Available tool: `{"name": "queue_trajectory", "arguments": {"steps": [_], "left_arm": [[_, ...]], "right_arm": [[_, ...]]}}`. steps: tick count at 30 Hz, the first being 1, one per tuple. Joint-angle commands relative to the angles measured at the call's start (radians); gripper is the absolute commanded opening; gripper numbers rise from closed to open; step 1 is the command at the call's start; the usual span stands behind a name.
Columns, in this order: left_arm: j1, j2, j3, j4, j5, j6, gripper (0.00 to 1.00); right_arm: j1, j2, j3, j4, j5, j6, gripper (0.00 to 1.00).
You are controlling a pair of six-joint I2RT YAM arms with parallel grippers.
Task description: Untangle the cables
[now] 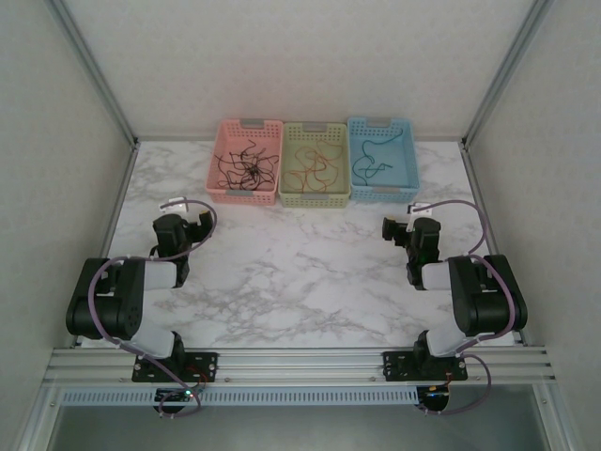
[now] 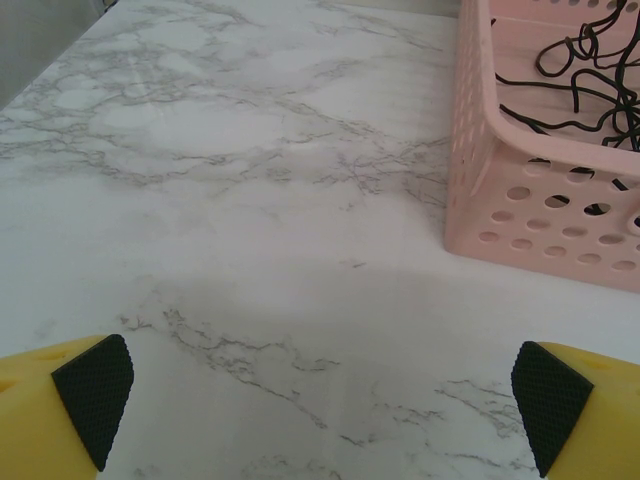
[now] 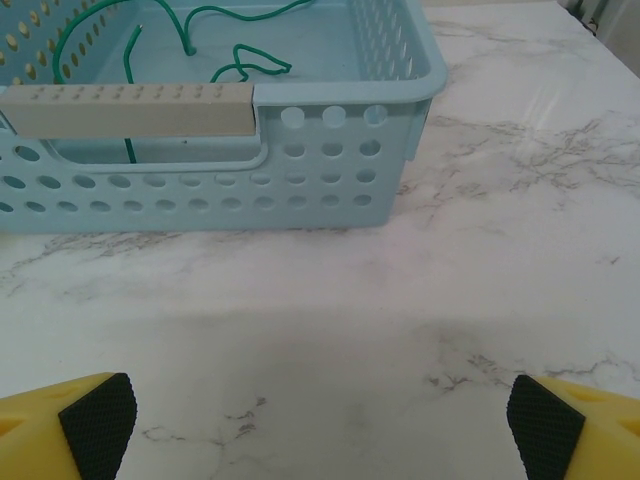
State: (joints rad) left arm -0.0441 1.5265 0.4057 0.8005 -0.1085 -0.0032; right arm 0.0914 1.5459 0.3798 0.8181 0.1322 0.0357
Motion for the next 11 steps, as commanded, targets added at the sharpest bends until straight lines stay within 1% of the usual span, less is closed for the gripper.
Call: {"name": "queue_trajectory", "arguments": {"steps": [1, 4, 7, 11], "left_arm": [[0.002, 0.011, 0.000, 0.035, 0.007, -0.006, 1.00], [0.001, 0.011, -0.001, 0.035, 0.007, -0.007, 1.00], [0.002, 0.010, -0.001, 0.035, 0.007, -0.007, 1.00], [0.001, 0.011, -0.001, 0.035, 0.007, -0.008, 1.00]], "right_arm": [[-0.006, -0.006, 0.018, 0.003, -0.009, -0.020, 0.99], [-0.005, -0.005, 0.022, -0.004, -0.014, -0.021, 0.99], [-0.025, -0.003, 0.031, -0.019, -0.058, -0.016, 0.99], [-0.024, -0.006, 0.022, -0.005, -0.059, -0.020, 0.99]]}}
